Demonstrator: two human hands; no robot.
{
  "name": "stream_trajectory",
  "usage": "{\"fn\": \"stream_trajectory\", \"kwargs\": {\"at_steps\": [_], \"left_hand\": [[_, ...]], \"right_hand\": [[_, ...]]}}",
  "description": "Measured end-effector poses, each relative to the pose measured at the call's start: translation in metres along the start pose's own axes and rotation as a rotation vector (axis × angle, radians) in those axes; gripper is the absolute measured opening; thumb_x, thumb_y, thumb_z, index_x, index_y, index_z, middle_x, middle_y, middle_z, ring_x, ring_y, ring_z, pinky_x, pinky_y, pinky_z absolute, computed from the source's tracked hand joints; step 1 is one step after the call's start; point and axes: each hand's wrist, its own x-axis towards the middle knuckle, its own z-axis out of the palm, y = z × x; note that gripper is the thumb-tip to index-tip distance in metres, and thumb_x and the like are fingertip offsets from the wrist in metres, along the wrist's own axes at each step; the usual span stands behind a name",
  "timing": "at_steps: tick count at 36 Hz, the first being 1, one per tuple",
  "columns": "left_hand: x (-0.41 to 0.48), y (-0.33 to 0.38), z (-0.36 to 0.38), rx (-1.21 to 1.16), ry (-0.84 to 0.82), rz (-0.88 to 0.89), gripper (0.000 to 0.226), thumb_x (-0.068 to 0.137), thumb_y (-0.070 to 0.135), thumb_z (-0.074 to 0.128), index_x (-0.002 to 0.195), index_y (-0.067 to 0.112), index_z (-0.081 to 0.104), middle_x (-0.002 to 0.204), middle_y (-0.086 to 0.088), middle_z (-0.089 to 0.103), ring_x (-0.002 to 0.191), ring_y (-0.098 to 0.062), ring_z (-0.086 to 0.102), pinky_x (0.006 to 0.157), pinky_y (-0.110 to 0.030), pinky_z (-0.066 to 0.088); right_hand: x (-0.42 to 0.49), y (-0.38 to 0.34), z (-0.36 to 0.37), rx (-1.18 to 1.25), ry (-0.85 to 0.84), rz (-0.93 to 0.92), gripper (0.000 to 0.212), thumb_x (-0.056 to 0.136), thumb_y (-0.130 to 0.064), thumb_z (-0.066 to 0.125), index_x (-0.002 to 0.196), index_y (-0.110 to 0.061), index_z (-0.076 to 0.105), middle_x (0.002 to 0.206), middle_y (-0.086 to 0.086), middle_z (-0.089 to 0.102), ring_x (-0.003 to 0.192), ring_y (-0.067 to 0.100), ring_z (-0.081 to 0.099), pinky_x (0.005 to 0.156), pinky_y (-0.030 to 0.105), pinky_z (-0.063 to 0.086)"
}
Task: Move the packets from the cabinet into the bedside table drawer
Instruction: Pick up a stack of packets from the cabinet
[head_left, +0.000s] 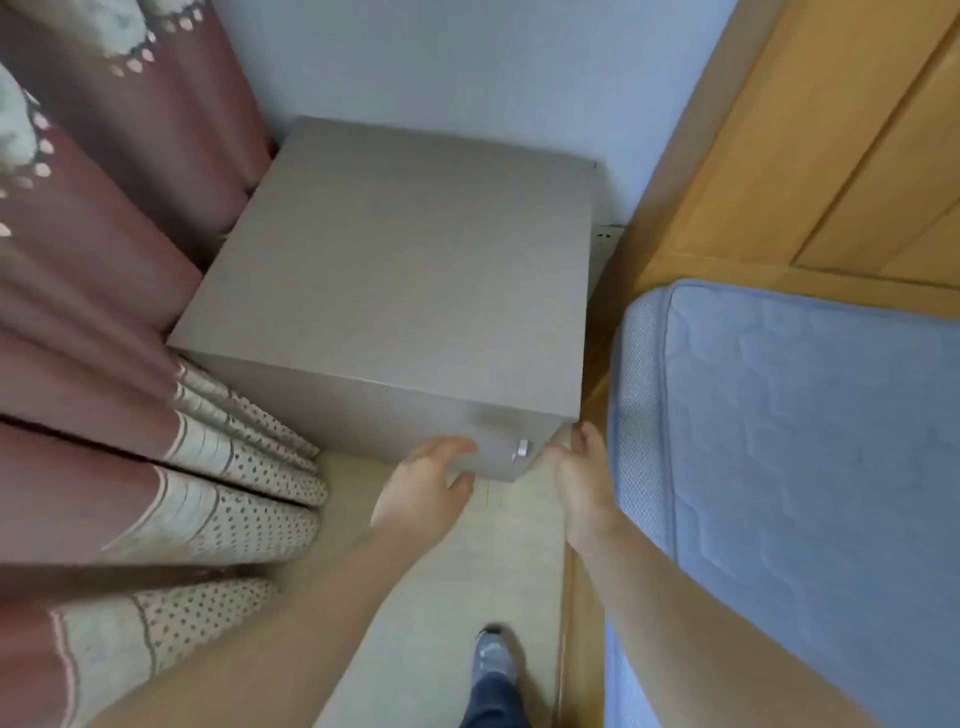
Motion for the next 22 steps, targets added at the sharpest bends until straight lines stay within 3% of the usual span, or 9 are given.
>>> {"fn": "stream_trajectory", "kwargs": {"at_steps": [3, 7, 9, 14, 17, 19, 22], "left_hand": [[0.018, 0.006, 0.005, -0.102, 0.06, -0.062, 0.029, 0.09, 0.013, 0.057, 0.117, 0.018, 0.064, 0.128, -0.001, 0.058, 0.119, -0.018, 0.052, 0.09, -0.012, 0.03], [0.034, 0.01, 0.011, -0.197, 0.11, -0.181, 0.029, 0.092, 0.019, 0.055, 0.12, 0.022, 0.061, 0.129, 0.0, 0.057, 0.118, -0.016, 0.052, 0.075, -0.008, 0.027], [0.038, 0.011, 0.013, -0.262, 0.136, -0.233, 0.03, 0.092, 0.019, 0.054, 0.122, 0.021, 0.059, 0.129, -0.001, 0.058, 0.118, -0.017, 0.053, 0.076, -0.008, 0.028], [0.031, 0.016, 0.02, -0.431, 0.119, -0.358, 0.032, 0.094, 0.018, 0.052, 0.126, 0.02, 0.055, 0.128, -0.004, 0.057, 0.121, -0.015, 0.05, 0.088, -0.016, 0.033], [0.023, 0.019, 0.022, -0.483, 0.11, -0.383, 0.036, 0.096, 0.021, 0.048, 0.131, 0.021, 0.05, 0.131, -0.003, 0.054, 0.121, -0.015, 0.048, 0.088, -0.017, 0.033], [0.016, 0.02, 0.022, -0.534, 0.098, -0.406, 0.04, 0.097, 0.025, 0.045, 0.137, 0.023, 0.041, 0.135, -0.001, 0.05, 0.121, -0.018, 0.047, 0.088, -0.02, 0.034], [-0.002, 0.016, 0.024, -0.591, 0.094, -0.469, 0.053, 0.096, 0.037, 0.046, 0.143, 0.025, 0.025, 0.136, -0.006, 0.046, 0.114, -0.022, 0.047, 0.086, -0.028, 0.039]], "right_hand": [[0.017, 0.0, 0.004, 0.098, -0.031, -0.017, 0.052, 0.082, 0.012, 0.049, 0.125, -0.018, 0.049, 0.106, -0.008, 0.061, 0.081, -0.001, 0.053, 0.069, 0.017, 0.04], [0.031, 0.001, 0.005, 0.187, -0.026, -0.002, 0.055, 0.08, 0.018, 0.044, 0.123, -0.017, 0.051, 0.091, -0.012, 0.059, 0.076, -0.004, 0.051, 0.061, 0.012, 0.039], [0.031, 0.003, 0.004, 0.155, -0.029, -0.021, 0.055, 0.08, 0.018, 0.041, 0.123, -0.015, 0.051, 0.097, -0.009, 0.06, 0.082, -0.002, 0.053, 0.066, 0.01, 0.041], [0.026, 0.011, -0.002, 0.065, -0.048, -0.026, 0.045, 0.076, 0.012, 0.046, 0.11, -0.015, 0.057, 0.102, -0.005, 0.064, 0.101, 0.016, 0.057, 0.08, 0.022, 0.042], [0.019, 0.02, -0.008, -0.008, -0.063, 0.024, 0.051, 0.076, 0.002, 0.052, 0.123, -0.018, 0.055, 0.121, -0.005, 0.06, 0.111, 0.015, 0.055, 0.093, 0.028, 0.041], [0.008, 0.029, -0.015, -0.117, -0.031, 0.076, 0.053, 0.085, 0.003, 0.048, 0.134, -0.018, 0.048, 0.129, -0.004, 0.052, 0.117, 0.013, 0.049, 0.098, 0.026, 0.037], [-0.014, 0.039, -0.022, -0.384, -0.053, 0.044, 0.047, 0.087, 0.004, 0.041, 0.126, -0.017, 0.058, 0.124, 0.0, 0.057, 0.113, 0.019, 0.053, 0.094, 0.029, 0.04]]}}
